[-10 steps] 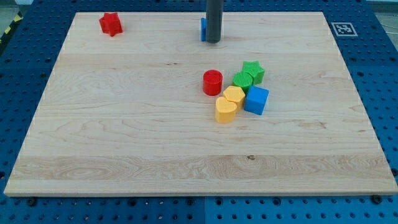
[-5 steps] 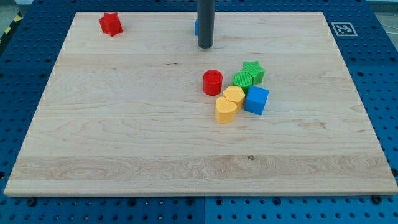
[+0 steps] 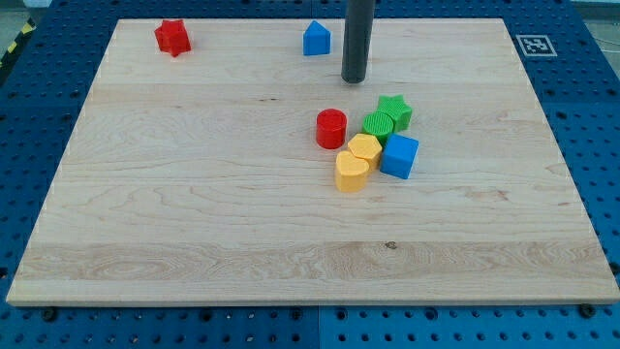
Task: Move the arm to the top side of the green star
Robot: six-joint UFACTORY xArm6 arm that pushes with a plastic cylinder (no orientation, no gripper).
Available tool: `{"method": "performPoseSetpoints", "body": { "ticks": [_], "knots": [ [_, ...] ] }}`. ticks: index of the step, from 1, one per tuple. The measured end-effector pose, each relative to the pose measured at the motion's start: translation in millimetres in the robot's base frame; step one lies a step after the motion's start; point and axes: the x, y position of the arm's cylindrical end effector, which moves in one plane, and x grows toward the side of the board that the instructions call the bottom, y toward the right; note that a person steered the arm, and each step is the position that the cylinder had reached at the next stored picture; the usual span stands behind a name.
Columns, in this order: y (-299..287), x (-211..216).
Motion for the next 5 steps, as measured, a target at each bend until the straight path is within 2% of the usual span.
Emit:
{"method": "performPoseSetpoints", "body": {
  "ticks": [5],
  "knots": [
    [49, 3]
  ]
}}
